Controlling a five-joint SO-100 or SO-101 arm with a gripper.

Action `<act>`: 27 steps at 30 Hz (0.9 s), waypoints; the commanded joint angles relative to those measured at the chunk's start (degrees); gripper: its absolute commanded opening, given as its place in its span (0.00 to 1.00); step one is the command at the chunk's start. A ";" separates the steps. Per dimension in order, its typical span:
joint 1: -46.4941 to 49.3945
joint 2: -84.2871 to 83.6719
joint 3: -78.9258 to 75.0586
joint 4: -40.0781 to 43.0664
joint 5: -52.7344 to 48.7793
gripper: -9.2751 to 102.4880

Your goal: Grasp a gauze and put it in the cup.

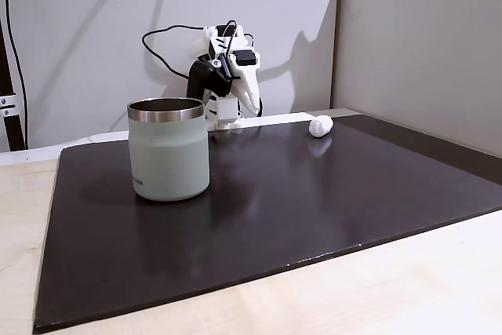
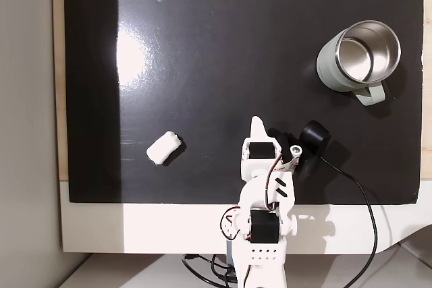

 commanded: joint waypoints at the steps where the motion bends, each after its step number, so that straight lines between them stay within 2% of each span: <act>1: -0.62 0.35 -0.35 -2.11 -0.97 0.08; 17: -0.97 0.35 -1.23 -1.05 -1.05 0.08; 22: -5.98 -2.46 -11.60 4.66 0.44 0.08; 27: -12.04 -25.66 -31.11 8.70 7.38 0.08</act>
